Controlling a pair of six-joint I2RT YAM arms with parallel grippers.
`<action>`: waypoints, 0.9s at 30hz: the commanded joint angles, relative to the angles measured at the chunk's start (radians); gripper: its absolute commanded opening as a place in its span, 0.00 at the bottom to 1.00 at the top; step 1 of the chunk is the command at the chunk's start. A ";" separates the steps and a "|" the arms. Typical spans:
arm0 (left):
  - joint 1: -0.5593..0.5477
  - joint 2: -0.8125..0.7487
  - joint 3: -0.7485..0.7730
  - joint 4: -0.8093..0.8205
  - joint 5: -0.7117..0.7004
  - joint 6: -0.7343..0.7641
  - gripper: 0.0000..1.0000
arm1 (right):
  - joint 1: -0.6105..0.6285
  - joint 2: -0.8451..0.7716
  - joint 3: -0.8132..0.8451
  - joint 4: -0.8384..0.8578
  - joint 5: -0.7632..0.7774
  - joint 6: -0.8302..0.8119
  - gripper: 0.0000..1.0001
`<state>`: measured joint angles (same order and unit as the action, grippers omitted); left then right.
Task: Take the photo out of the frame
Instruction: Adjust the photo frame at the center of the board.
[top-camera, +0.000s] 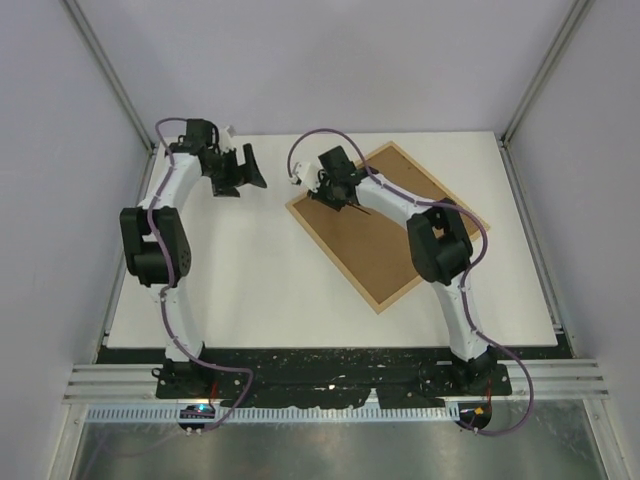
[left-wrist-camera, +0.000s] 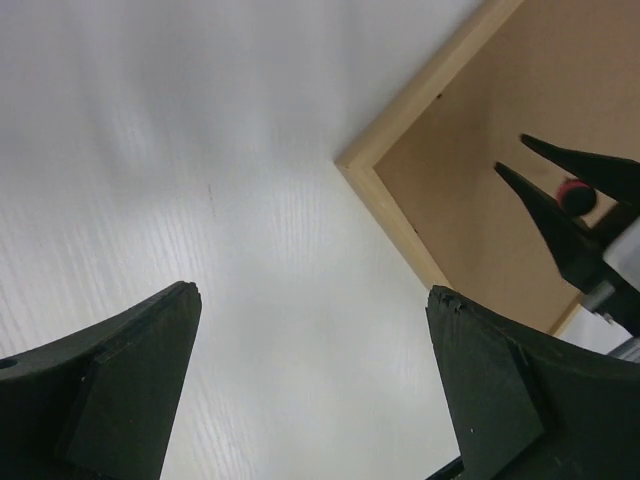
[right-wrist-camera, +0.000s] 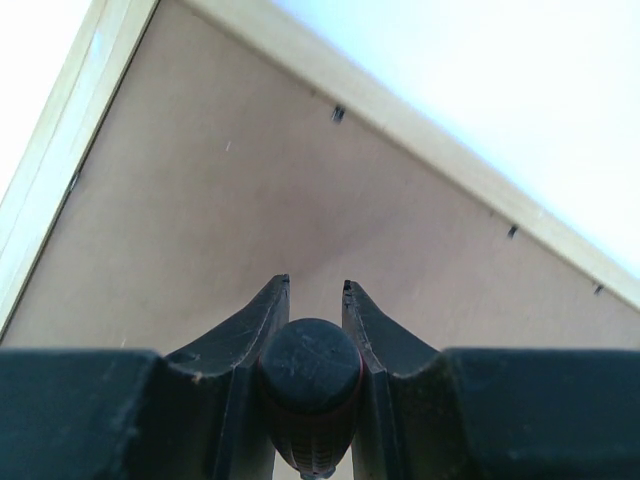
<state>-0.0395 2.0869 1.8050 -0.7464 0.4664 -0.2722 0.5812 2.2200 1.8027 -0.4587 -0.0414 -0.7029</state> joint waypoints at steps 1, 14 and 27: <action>0.019 -0.117 -0.041 0.044 0.124 -0.019 1.00 | 0.052 0.073 0.208 -0.032 0.038 0.010 0.08; 0.177 -0.215 -0.182 0.085 0.221 -0.024 1.00 | 0.184 0.244 0.368 -0.052 0.149 -0.073 0.08; 0.220 -0.252 -0.236 0.113 0.268 -0.009 1.00 | 0.193 0.188 0.342 0.072 0.247 -0.082 0.08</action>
<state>0.1665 1.8950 1.5730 -0.6800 0.6872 -0.2871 0.7757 2.4676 2.1296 -0.4603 0.1493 -0.7544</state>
